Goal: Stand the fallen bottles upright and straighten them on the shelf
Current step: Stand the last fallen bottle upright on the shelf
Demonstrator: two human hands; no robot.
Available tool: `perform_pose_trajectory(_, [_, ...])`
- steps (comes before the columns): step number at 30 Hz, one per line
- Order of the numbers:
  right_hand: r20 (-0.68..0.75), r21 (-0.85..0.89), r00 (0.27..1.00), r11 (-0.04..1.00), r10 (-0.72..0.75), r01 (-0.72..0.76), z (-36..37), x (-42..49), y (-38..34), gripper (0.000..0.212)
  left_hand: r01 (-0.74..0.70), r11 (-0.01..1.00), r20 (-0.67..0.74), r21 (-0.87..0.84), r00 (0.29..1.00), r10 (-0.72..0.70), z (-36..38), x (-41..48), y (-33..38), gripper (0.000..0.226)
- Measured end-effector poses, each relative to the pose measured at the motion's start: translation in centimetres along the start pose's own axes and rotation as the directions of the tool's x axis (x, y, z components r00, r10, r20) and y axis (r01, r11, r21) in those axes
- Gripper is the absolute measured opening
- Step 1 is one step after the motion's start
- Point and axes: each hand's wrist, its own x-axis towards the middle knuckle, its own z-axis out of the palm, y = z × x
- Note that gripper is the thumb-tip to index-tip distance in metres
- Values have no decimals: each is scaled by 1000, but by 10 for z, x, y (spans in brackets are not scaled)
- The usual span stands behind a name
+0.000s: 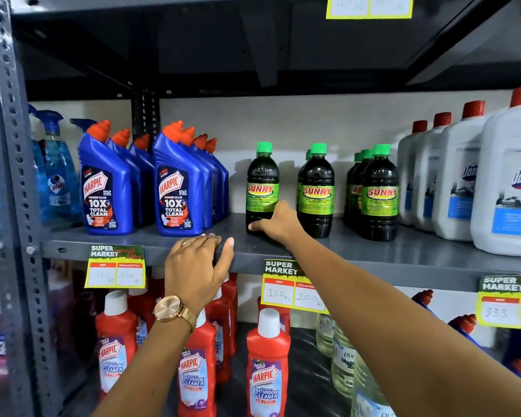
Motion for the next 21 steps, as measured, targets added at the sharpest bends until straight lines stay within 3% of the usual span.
perform_pose_trajectory(6, [-9,-96,1000,995,-6,5,2,1,-1,75,16,1000,-6,-25,1000,-16,0,1,0,56])
perform_pose_trajectory(21, [79,-11,997,1000,-4,5,0,9,4,68,9,999,10,-37,1000,-9,-5,3,-2,58])
